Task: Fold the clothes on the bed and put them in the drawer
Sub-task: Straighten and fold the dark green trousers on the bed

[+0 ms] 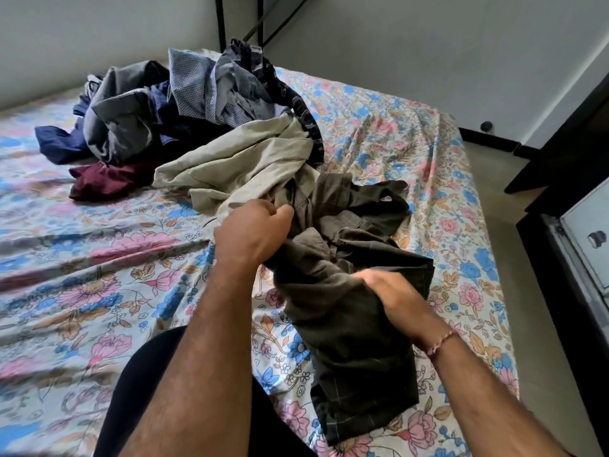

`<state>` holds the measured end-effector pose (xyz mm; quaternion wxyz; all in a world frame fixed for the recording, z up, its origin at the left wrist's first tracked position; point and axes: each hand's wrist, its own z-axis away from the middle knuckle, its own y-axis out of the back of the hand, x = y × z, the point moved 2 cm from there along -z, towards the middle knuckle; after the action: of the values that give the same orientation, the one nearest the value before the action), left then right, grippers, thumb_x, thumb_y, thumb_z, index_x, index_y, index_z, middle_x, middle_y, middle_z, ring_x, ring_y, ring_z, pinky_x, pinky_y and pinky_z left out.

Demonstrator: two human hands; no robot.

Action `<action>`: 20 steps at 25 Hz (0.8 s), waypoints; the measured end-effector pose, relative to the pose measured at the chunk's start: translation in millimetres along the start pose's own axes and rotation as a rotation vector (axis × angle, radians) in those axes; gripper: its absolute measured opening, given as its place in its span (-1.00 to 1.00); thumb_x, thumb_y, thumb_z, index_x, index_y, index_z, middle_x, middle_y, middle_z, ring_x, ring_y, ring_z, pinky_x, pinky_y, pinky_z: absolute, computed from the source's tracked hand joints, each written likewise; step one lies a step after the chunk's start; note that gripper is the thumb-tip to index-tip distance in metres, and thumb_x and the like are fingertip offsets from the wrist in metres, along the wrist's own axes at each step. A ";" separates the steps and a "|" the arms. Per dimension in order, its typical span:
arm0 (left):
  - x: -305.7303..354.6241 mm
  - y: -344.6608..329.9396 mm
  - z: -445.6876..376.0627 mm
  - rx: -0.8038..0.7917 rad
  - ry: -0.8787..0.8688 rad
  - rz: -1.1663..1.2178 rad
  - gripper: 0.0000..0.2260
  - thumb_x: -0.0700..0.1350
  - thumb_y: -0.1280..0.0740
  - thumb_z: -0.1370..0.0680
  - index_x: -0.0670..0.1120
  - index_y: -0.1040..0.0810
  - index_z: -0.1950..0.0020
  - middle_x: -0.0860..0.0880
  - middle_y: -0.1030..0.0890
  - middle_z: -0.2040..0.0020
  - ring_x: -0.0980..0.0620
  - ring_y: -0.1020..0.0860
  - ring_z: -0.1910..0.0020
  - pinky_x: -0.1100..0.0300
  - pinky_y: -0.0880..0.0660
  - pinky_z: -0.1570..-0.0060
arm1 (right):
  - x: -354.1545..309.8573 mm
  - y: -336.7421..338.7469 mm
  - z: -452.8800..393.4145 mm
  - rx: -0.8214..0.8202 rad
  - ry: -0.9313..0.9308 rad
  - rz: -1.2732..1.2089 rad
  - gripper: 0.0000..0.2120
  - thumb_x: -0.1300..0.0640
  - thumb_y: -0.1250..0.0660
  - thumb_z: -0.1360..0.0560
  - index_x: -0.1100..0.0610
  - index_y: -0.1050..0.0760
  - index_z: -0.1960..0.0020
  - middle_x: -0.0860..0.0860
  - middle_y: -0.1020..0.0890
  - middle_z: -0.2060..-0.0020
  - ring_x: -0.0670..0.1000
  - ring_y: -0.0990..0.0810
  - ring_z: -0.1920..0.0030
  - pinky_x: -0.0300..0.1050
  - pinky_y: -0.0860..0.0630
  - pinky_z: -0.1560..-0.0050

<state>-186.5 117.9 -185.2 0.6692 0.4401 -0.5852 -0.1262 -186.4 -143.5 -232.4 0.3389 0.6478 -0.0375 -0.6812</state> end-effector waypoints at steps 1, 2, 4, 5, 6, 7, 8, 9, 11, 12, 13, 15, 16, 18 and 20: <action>4.0 -1.0 0.6 0.040 -0.034 0.082 -0.72 0.13 -0.23 -0.47 -0.01 -0.58 0.27 0.02 -0.61 0.34 -0.07 -0.62 0.25 0.06 -0.53 0.16 | 2.6 -2.5 -9.4 0.049 -0.067 0.006 -0.71 0.06 -0.15 -0.72 -0.01 -0.66 -0.15 -0.03 -0.75 0.13 -0.15 -0.68 0.13 -0.16 -0.56 -0.07; 8.2 -1.7 1.6 0.057 -0.076 0.223 -0.79 0.06 -0.25 -0.47 0.00 -0.60 0.25 0.03 -0.63 0.33 -0.03 -0.65 0.27 0.08 -0.54 0.20 | 5.5 -6.3 -20.4 0.106 -0.127 -0.030 -0.74 0.09 -0.17 -0.71 0.00 -0.63 -0.18 -0.02 -0.76 0.15 -0.10 -0.68 0.20 -0.11 -0.59 0.00; 15.1 -8.9 4.8 -0.040 -0.135 0.501 -0.85 -0.08 -0.26 -0.46 -0.01 -0.63 0.19 -0.02 -0.69 0.30 0.01 -0.71 0.30 0.04 -0.61 0.18 | 6.9 -13.8 -44.0 0.247 -0.095 0.031 -0.75 0.18 -0.25 -0.64 0.01 -0.60 -0.24 -0.04 -0.74 0.12 -0.07 -0.69 0.20 -0.09 -0.62 0.03; 14.9 -14.6 5.2 -0.100 -0.147 0.544 -0.85 -0.13 -0.26 -0.47 -0.03 -0.63 0.17 -0.07 -0.70 0.28 0.02 -0.72 0.31 0.02 -0.62 0.16 | 2.1 -18.5 -53.9 0.290 0.012 0.160 -0.67 0.22 -0.28 -0.59 -0.02 -0.57 -0.30 -0.08 -0.71 0.05 -0.06 -0.68 0.11 -0.05 -0.62 -0.05; 12.7 -20.0 4.8 -0.145 -0.141 0.506 -0.85 -0.16 -0.26 -0.49 -0.06 -0.62 0.17 -0.09 -0.71 0.28 0.02 -0.72 0.34 0.02 -0.63 0.15 | -1.9 -24.3 -63.5 0.286 0.129 0.309 -0.55 0.26 -0.30 -0.54 -0.06 -0.52 -0.38 -0.07 -0.66 -0.04 -0.03 -0.64 0.01 -0.02 -0.59 -0.14; 7.5 -24.9 4.0 -0.170 -0.105 0.428 -0.86 -0.17 -0.27 -0.51 -0.08 -0.62 0.17 -0.10 -0.71 0.29 0.01 -0.72 0.37 0.01 -0.65 0.14 | -6.8 -33.1 -72.4 0.228 0.241 0.446 -0.40 0.28 -0.32 -0.51 -0.10 -0.41 -0.49 -0.03 -0.61 -0.11 0.01 -0.58 -0.07 0.01 -0.54 -0.21; 1.1 -27.8 3.7 -0.190 -0.046 0.344 -0.85 -0.16 -0.28 -0.53 -0.11 -0.61 0.18 -0.11 -0.71 0.31 -0.02 -0.71 0.40 -0.02 -0.69 0.15 | -12.5 -44.1 -80.9 0.127 0.316 0.585 -0.28 0.28 -0.33 -0.48 -0.13 -0.29 -0.57 0.00 -0.57 -0.18 0.07 -0.54 -0.16 0.05 -0.51 -0.26; -7.4 -30.8 2.0 -0.221 0.025 0.250 -0.82 -0.13 -0.28 -0.55 -0.13 -0.60 0.19 -0.12 -0.70 0.34 -0.05 -0.70 0.43 -0.06 -0.70 0.18 | -17.3 -55.4 -87.2 0.000 0.351 0.694 -0.22 0.27 -0.33 -0.47 -0.17 -0.21 -0.60 0.02 -0.55 -0.24 0.11 -0.51 -0.24 0.10 -0.49 -0.28; -22.5 -31.8 -2.0 -0.337 0.130 -0.018 -0.74 -0.04 -0.27 -0.56 -0.16 -0.62 0.21 -0.09 -0.69 0.39 -0.06 -0.69 0.46 -0.05 -0.71 0.17 | -23.6 -71.4 -97.2 -0.137 0.410 0.769 -0.34 0.23 -0.33 -0.47 -0.15 -0.37 -0.52 0.02 -0.60 -0.25 0.14 -0.53 -0.29 0.14 -0.51 -0.25; -28.5 -32.0 -3.6 -0.402 0.169 -0.140 -0.69 0.03 -0.27 -0.55 -0.15 -0.64 0.20 -0.06 -0.69 0.40 -0.05 -0.69 0.45 -0.04 -0.71 0.11 | -26.4 -72.6 -100.6 -0.090 0.453 0.691 -0.49 0.21 -0.35 -0.47 -0.10 -0.55 -0.38 0.03 -0.66 -0.16 0.13 -0.59 -0.22 0.13 -0.55 -0.21; -34.2 -33.7 -5.1 -0.448 0.201 -0.190 -0.64 0.11 -0.27 -0.56 -0.15 -0.65 0.18 -0.04 -0.70 0.39 -0.04 -0.69 0.43 -0.03 -0.70 0.08 | -28.1 -71.1 -101.4 0.019 0.481 0.561 -0.65 0.20 -0.38 -0.46 -0.04 -0.67 -0.20 0.02 -0.70 -0.05 0.11 -0.64 -0.12 0.09 -0.58 -0.15; -36.6 -40.5 -4.9 -0.516 0.224 -0.019 -0.60 0.17 -0.27 -0.61 -0.16 -0.63 0.06 -0.08 -0.70 0.31 -0.09 -0.66 0.41 0.00 -0.67 0.15 | -30.1 -65.6 -97.2 0.236 0.495 0.318 -0.81 0.22 -0.43 -0.44 0.02 -0.73 0.01 -0.04 -0.71 0.10 0.02 -0.66 0.02 0.02 -0.60 -0.08; -31.0 -43.9 -2.7 -0.540 0.202 0.173 -0.66 0.10 -0.26 -0.65 -0.16 -0.61 0.00 -0.11 -0.66 0.26 -0.09 -0.62 0.39 0.02 -0.61 0.22 | -34.4 -63.4 -92.4 0.295 0.511 0.233 -0.83 0.22 -0.44 -0.43 0.03 -0.71 0.04 -0.06 -0.69 0.12 -0.03 -0.65 0.04 0.00 -0.59 -0.08; -10.3 -44.2 6.4 -0.553 0.094 0.586 -0.82 -0.08 -0.29 -0.62 -0.14 -0.64 -0.06 -0.13 -0.59 0.20 -0.05 -0.55 0.28 0.11 -0.51 0.25 | -46.3 -57.0 -81.3 0.396 0.556 0.139 -0.83 0.14 -0.42 -0.39 0.02 -0.65 0.02 -0.10 -0.62 0.08 -0.08 -0.58 0.02 -0.06 -0.54 -0.09; 7.7 -39.4 15.8 -0.499 -0.044 0.789 -0.83 -0.14 -0.41 -0.55 -0.12 -0.70 -0.10 -0.11 -0.65 0.14 -0.01 -0.60 0.17 0.13 -0.54 0.13 | -54.0 -42.9 -76.8 0.546 0.545 0.210 -0.65 0.01 -0.38 -0.33 0.02 -0.57 -0.11 -0.08 -0.54 -0.07 -0.05 -0.50 -0.09 -0.06 -0.47 -0.17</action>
<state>-184.8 82.8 -210.2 0.7390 0.0069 -0.6737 -0.0084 -138.1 -53.2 -219.3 0.2196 0.8637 -0.1920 -0.4109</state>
